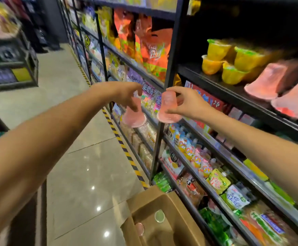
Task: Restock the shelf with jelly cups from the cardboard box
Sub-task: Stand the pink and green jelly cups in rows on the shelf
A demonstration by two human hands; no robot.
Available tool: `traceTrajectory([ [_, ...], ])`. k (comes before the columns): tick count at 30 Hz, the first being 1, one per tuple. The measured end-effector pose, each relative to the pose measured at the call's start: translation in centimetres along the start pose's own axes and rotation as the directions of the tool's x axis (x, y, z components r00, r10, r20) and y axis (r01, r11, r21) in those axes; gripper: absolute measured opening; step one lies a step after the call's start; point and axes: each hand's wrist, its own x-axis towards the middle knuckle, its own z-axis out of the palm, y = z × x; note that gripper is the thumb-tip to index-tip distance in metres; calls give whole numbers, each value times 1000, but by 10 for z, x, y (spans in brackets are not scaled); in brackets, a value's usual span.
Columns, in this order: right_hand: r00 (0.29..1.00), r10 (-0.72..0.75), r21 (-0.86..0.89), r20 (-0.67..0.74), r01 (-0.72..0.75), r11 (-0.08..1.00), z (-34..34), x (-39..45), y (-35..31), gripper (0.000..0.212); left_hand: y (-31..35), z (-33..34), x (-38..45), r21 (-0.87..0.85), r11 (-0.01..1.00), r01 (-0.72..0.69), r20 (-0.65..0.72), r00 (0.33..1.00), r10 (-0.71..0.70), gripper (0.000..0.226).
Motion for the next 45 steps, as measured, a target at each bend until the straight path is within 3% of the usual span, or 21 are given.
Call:
traceTrajectory([
  [7, 984, -51, -36, -171, 46, 998, -100, 27, -65, 77, 32, -131, -27, 151, 986, -69, -98, 992, 84, 40],
  [11, 972, -80, -104, -221, 58, 993, -132, 32, -87, 72, 48, -172, -37, 238, 964, -117, -201, 965, 167, 37],
  [14, 964, -84, -107, -253, 59, 993, -139, 32, -94, 73, 54, -184, -37, 238, 961, -137, -197, 962, 186, 39],
  [19, 962, -70, -99, -266, 45, 994, -130, 28, -93, 75, 56, -173, -24, 216, 967, -136, -252, 949, 190, 42],
  [24, 958, -43, -96, -282, 16, 995, -121, 14, -81, 74, 66, -163, -3, 169, 957, -237, -246, 930, 274, 27],
  [31, 923, 88, -101, -374, -135, 986, -137, -29, -49, 70, 116, -146, 31, 101, 912, -398, -202, 889, 410, 27],
  [40, 831, 283, -141, -479, -391, 910, -177, -134, -8, 67, 233, -93, 49, 87, 788, -609, -177, 769, 614, 40],
  [45, 740, 383, -101, -554, -516, 851, -197, -200, 11, 69, 298, -69, 40, 62, 707, -705, -135, 696, 705, 31],
])
